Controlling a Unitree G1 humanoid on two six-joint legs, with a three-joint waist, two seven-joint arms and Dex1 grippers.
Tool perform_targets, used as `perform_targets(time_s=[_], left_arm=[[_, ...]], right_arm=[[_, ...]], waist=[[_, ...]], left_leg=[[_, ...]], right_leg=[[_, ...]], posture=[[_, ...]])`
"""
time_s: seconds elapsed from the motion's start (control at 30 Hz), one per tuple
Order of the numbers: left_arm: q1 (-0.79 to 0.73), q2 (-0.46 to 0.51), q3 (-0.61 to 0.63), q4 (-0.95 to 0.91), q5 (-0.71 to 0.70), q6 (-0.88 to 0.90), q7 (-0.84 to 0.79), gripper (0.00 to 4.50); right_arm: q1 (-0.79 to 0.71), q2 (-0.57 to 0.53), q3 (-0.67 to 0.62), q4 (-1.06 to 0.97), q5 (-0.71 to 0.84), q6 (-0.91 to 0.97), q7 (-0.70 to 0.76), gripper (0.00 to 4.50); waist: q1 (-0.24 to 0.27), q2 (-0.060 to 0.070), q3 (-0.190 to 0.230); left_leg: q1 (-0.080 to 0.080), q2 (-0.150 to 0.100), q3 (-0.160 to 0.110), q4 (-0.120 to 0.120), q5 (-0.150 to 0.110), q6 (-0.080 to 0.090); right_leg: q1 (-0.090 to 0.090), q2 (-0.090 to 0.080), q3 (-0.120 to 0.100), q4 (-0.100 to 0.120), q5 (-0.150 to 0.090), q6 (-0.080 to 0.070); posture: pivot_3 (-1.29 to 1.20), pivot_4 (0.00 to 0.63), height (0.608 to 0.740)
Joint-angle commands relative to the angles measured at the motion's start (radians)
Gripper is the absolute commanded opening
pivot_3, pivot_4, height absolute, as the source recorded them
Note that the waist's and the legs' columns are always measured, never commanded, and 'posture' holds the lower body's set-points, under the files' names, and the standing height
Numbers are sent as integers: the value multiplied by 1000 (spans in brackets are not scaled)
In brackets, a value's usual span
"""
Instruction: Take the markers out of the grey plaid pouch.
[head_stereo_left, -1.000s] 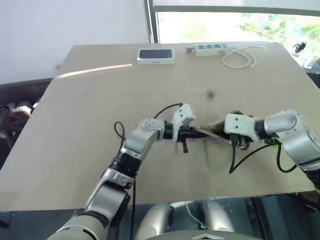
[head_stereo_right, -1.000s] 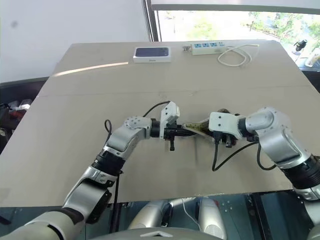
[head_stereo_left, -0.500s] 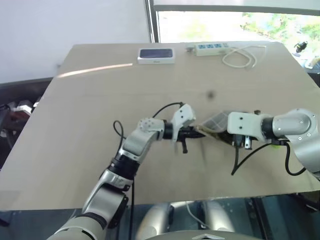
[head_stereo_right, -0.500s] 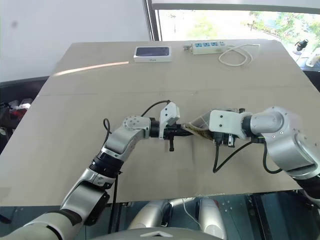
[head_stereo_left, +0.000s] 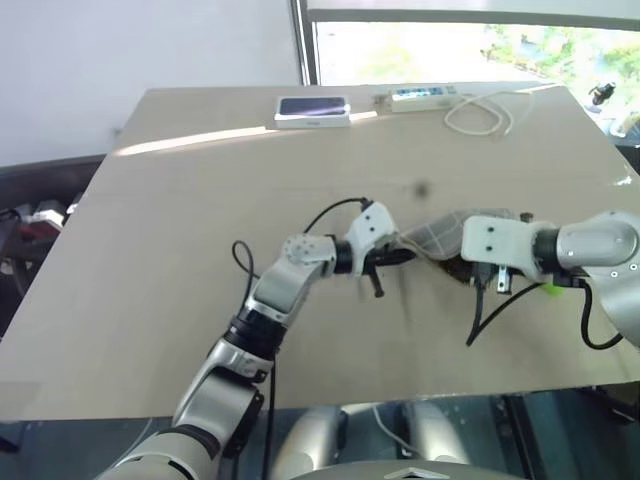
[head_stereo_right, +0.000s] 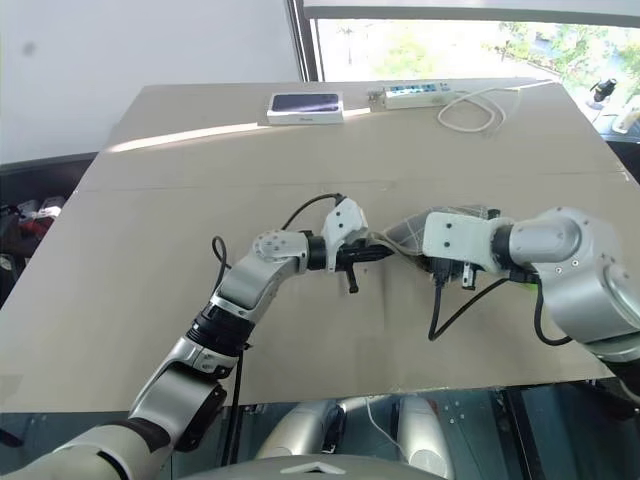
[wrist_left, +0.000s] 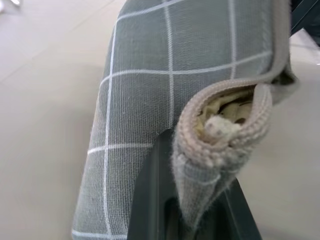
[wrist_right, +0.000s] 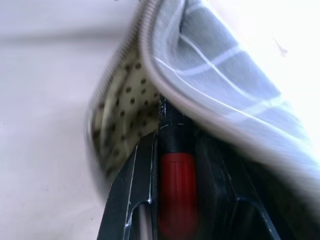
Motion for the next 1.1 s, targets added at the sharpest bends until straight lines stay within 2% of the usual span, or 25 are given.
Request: perform_targets(time_s=[0.03,0.13,0.27,0.4,0.67,0.8,1.1], left_arm=[[-38,-40,-2,-24,28,10,70,0],[-44,-55,4,-20,42,13,100,0],[-36,-60,17,-33,48,26,132,0],[-43,-72,38,-30,53,37,185,0],[-46,-62,48,-37,42,55,197,0],[-33,-55,41,-60,35,62,184,0],[40,-43,-6,-197,-20,121,120,0]], right_arm=[[-35,76,-89,-141,148,137,7,579],[-10,101,-135,-124,174,208,-37,579],[46,53,-172,-107,194,216,-71,579],[74,106,-241,-141,310,306,-83,579],[163,140,-369,-95,458,346,-100,579],[157,224,-472,-52,561,429,-138,579],[157,247,-468,41,579,406,-269,579]], waist=[[-1,0,0],[0,0,0],[4,0,0],[-1,0,0],[1,0,0],[0,0,0],[0,0,0]], left_leg=[[0,0,0,0,0,0],[-1,0,0,0,0,0],[-1,0,-1,1,0,0],[-1,0,0,1,0,0],[-1,0,0,1,0,0],[-1,0,1,1,0,0],[-1,0,1,1,0,0]], right_leg=[[0,0,0,0,0,0],[0,0,0,0,0,0],[0,0,-1,0,0,0],[-1,0,0,0,0,0],[-1,0,0,1,0,0],[-1,0,1,2,0,0],[-1,0,1,2,0,0]], posture=[[0,150,740],[0,150,740],[0,150,740],[0,150,740],[0,150,740],[0,150,740],[0,150,740]])
